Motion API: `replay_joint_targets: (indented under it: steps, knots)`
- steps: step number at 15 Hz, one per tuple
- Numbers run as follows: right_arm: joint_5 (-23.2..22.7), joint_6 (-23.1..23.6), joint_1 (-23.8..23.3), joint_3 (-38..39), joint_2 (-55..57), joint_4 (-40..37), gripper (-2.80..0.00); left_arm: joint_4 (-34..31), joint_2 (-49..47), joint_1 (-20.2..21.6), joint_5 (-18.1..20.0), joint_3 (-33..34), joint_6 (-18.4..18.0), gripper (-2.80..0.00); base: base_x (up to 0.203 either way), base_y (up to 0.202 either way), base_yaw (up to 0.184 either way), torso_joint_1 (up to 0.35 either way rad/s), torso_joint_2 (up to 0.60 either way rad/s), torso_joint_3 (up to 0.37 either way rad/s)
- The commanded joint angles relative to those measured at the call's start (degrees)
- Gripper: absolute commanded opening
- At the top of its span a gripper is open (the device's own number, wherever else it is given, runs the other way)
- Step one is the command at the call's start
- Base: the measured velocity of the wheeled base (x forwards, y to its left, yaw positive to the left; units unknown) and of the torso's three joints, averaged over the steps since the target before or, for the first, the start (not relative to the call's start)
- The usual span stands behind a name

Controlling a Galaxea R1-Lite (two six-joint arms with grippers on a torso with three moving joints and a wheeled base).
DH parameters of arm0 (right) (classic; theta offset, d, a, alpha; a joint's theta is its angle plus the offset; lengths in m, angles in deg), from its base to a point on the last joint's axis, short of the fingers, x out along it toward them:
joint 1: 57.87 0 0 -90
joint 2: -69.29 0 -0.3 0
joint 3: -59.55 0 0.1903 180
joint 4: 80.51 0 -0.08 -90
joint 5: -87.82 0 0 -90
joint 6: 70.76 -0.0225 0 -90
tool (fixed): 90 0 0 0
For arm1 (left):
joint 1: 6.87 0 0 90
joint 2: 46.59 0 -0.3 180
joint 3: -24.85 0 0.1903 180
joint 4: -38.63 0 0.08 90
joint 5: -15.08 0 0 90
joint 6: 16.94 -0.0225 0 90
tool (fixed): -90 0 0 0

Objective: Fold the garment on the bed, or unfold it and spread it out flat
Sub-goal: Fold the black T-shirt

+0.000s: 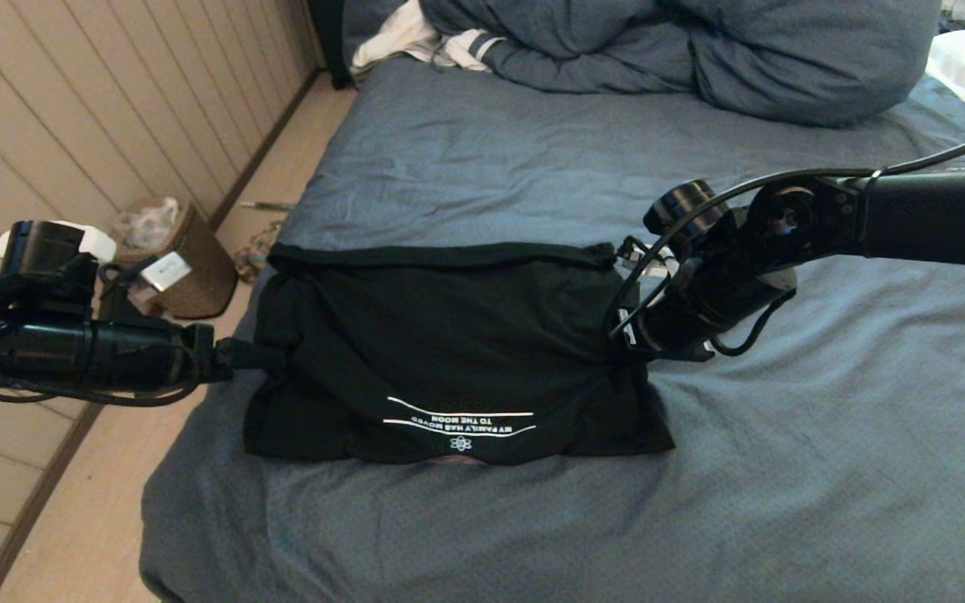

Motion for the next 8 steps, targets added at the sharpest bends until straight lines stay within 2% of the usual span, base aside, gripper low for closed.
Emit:
replay_joint_targets:
  steps: [1, 5, 6, 8]
  knots:
    - [0.0, -0.1, -0.2, -0.3, -0.3, -0.1, -2.8, -0.1, -0.6, -1.3, 0.7, 0.8, 0.0, 0.0, 0.0, 0.0, 0.0, 0.0, 0.0, 0.0]
    - [0.0, -0.1, -0.3, 0.0, -0.9, -0.1, -2.8, 1.6, -3.5, -5.3, 0.7, 1.9, 0.7, 0.0, 0.0, 0.0, 0.0, 0.0, 0.0, 0.0]
    - [0.0, -0.1, -0.3, 0.0, -0.9, -0.1, -2.8, 2.6, -4.1, -5.4, 0.7, 2.0, 1.1, -2.8, 0.0, 0.0, 0.0, 0.0, 0.0, 0.0]
    - [-0.1, -0.1, -0.3, -0.2, -0.8, 0.0, -2.8, 2.9, -4.2, -6.3, 0.7, 2.1, 2.8, -2.8, 0.0, 0.0, 0.0, 0.0, 0.0, 0.0]
